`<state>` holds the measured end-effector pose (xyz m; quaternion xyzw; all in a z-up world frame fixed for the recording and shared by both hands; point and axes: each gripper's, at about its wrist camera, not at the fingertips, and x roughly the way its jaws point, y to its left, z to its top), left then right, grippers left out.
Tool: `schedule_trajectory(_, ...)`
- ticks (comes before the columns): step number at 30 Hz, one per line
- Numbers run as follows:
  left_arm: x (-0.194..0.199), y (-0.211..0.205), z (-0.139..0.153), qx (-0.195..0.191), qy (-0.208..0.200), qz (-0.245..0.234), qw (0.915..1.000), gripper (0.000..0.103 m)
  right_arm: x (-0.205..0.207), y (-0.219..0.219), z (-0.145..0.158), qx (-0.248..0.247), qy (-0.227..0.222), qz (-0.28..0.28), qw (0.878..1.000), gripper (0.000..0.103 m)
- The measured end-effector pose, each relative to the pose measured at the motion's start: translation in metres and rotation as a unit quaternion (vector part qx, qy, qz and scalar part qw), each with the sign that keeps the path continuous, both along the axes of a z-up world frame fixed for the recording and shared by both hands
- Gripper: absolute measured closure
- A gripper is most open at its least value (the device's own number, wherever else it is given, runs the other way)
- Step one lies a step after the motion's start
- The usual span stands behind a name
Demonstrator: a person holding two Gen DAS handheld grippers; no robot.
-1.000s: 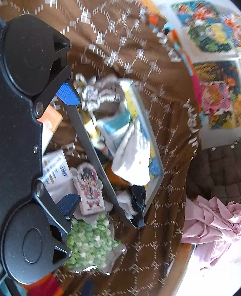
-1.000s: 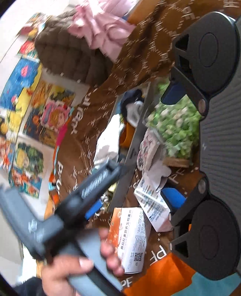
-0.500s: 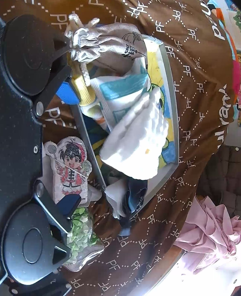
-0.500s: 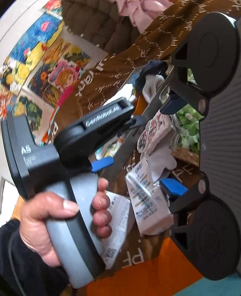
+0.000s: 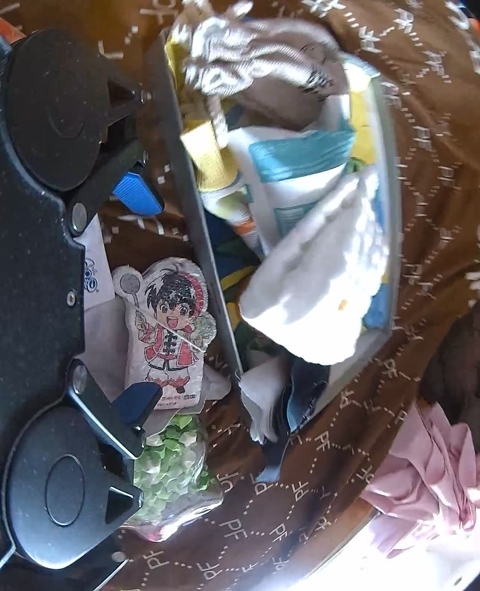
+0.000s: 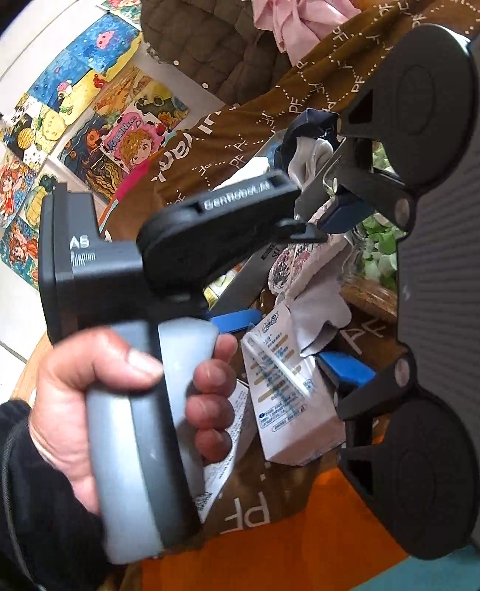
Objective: Organize soft objects
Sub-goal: 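Reach the left gripper to the cartoon-printed plush and grasp it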
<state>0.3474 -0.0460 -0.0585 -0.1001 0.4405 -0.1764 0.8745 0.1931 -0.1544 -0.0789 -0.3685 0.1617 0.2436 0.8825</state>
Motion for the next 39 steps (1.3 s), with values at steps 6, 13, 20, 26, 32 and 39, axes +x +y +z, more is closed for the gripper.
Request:
schedule_trajectory(6,0.013,-0.001,-0.010,-0.063,0.057,-0.008,0.9964,0.005,-0.001,0.009,-0.011,-0.022,-0.010,0.003,1.000,0.040)
schedule_trajectory(13,0.016,0.002,-0.015,-0.096,0.064,0.005,0.9933,0.012,-0.001,0.017,-0.022,-0.035,-0.020,0.004,0.999,0.049)
schedule_trajectory(20,0.015,0.012,-0.014,-0.123,0.067,0.031,0.9897,0.027,0.000,0.020,-0.027,-0.037,-0.026,0.009,0.999,0.053)
schedule_trajectory(26,0.007,0.023,-0.011,-0.127,0.068,0.042,0.9887,0.038,-0.005,0.012,-0.027,-0.029,-0.027,0.018,0.999,0.059)
schedule_trajectory(32,0.005,0.029,-0.008,-0.134,0.069,0.052,0.9872,0.047,-0.001,0.003,-0.020,-0.019,-0.033,0.013,0.999,0.080)
schedule_trajectory(39,0.002,0.034,-0.004,-0.152,0.071,0.061,0.9840,0.047,-0.001,0.002,-0.019,-0.011,-0.032,0.013,0.999,0.081)
